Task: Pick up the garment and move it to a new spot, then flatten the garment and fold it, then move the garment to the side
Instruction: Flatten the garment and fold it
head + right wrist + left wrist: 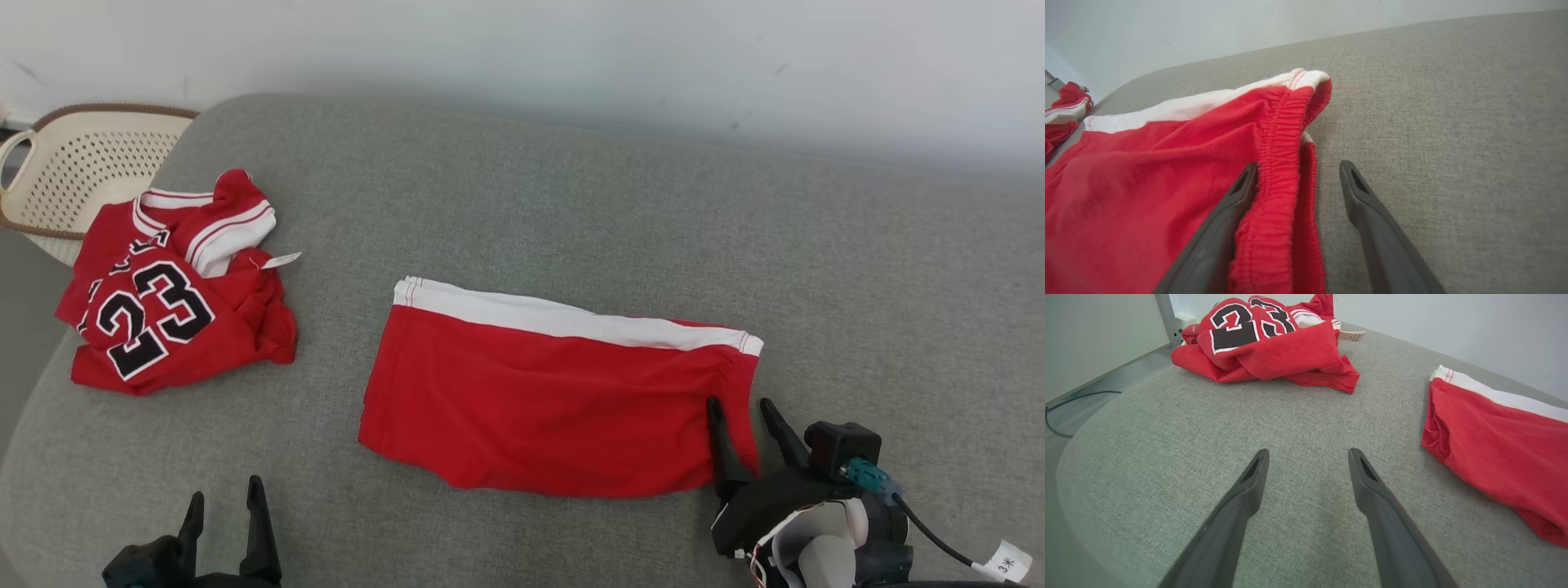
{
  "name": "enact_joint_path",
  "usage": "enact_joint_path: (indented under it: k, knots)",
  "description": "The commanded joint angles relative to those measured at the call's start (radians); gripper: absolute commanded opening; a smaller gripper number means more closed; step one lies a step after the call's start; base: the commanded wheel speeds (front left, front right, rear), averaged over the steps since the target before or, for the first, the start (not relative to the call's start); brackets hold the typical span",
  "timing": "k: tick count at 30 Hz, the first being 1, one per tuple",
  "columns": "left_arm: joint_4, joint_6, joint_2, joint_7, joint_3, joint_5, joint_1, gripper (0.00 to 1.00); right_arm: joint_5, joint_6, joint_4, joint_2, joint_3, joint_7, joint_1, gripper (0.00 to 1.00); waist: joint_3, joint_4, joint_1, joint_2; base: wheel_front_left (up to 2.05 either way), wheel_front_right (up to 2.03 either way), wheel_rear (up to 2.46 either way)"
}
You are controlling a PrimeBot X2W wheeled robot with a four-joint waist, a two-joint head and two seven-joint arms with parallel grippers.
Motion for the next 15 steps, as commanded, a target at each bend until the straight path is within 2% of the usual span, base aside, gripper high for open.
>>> enact_joint_path:
  k: [1, 5, 10, 12, 13, 14, 15]
  knots:
    - [-0.001, 0.004, 0.0, -0.004, -0.003, -0.001, -0.004, 1.0, -0.003, 0.0, 0.008, 0.002, -0.001, 0.0, -0.006, 1.0, 0.019, 0.013, -0.0001, -0.0001, 0.0, 0.0, 0.0]
    - [-0.008, 0.006, 0.0, -0.004, -0.01, -0.007, -0.014, 1.0, 0.016, 0.0, 0.062, 0.002, -0.003, 0.001, -0.023, 1.0, 0.036, 0.024, -0.0001, -0.0001, 0.0, 0.0, 0.0]
    - [-0.013, 0.008, 0.0, -0.004, -0.016, -0.012, -0.013, 1.0, 0.086, 0.0, 0.121, 0.008, 0.078, 0.007, -0.026, 1.0, 0.044, 0.039, -0.0001, -0.0001, 0.0, 0.0, 0.0]
    - [-0.016, 0.009, 0.0, -0.004, -0.015, -0.013, -0.01, 1.0, 0.108, 0.001, 0.129, 0.009, 0.105, 0.008, -0.029, 0.47, 0.045, 0.042, -0.0001, -0.0001, 0.0, 0.0, 0.0]
    - [-0.018, 0.01, 0.0, -0.004, -0.015, -0.014, -0.008, 1.0, 0.117, 0.001, 0.132, 0.01, 0.111, 0.008, -0.028, 0.47, 0.044, 0.043, -0.0001, -0.0001, 0.0, 0.0, 0.0]
    - [-0.018, 0.01, 0.0, -0.004, -0.015, -0.014, -0.006, 1.0, 0.122, 0.002, 0.133, 0.009, 0.114, 0.007, -0.026, 0.0, 0.044, 0.043, -0.0001, -0.0001, 0.0, 0.0, 0.0]
    - [-0.019, 0.01, 0.0, -0.004, -0.014, -0.013, -0.004, 1.0, 0.125, 0.002, 0.134, 0.007, 0.112, 0.006, -0.025, 0.0, 0.042, 0.043, -0.0001, -0.0001, 0.0, 0.0, 0.0]
